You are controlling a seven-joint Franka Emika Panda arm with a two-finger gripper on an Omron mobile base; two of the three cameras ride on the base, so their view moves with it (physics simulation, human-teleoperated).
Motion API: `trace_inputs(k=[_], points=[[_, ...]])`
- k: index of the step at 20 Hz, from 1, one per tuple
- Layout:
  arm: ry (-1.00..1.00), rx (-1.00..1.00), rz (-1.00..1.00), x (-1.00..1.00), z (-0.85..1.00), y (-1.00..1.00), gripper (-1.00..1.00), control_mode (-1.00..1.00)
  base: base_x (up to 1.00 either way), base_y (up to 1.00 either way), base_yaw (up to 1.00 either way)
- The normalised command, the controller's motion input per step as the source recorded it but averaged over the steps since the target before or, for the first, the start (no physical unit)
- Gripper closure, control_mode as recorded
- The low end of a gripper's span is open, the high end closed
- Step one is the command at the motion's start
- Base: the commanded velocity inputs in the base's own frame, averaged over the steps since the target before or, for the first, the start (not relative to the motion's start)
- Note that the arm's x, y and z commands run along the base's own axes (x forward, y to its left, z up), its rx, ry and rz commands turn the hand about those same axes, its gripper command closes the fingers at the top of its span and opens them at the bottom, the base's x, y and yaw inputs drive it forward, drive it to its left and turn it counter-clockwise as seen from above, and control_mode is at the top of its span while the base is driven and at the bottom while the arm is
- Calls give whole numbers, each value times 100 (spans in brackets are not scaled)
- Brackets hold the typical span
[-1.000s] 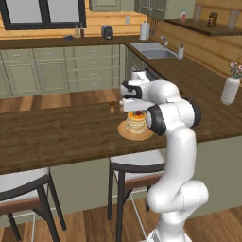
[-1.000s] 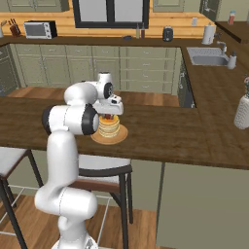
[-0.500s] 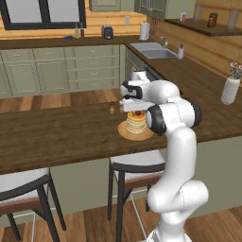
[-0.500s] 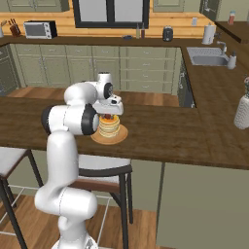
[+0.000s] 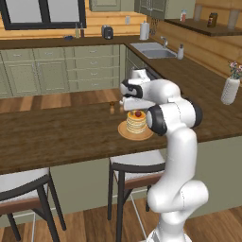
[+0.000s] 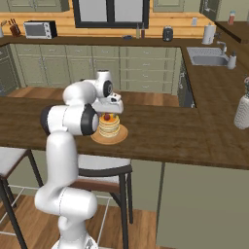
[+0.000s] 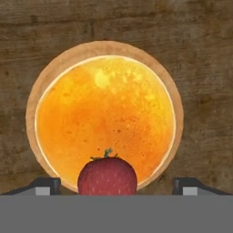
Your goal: Take the strawberry from the fridge and place it on top of the pancake, located on the dining counter.
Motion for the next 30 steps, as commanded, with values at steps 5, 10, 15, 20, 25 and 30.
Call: trace_inputs(k=[5,10,15,20,25,30], points=[[-1,-8,-1,-13,25,2,-100,-100,0,0,0],[-17,-1,-3,-75,29,-8,-100,-100,0,0,0],[-22,8,-1,-100,38,-19,-100,-100,0,0,0],[-12,5,0,-100,68,-2,-100,-100,0,0,0],[0,0,0,-100,100,39,-100,-100,0,0,0],[1,0,0,-100,20,89,-100,-100,0,0,0]])
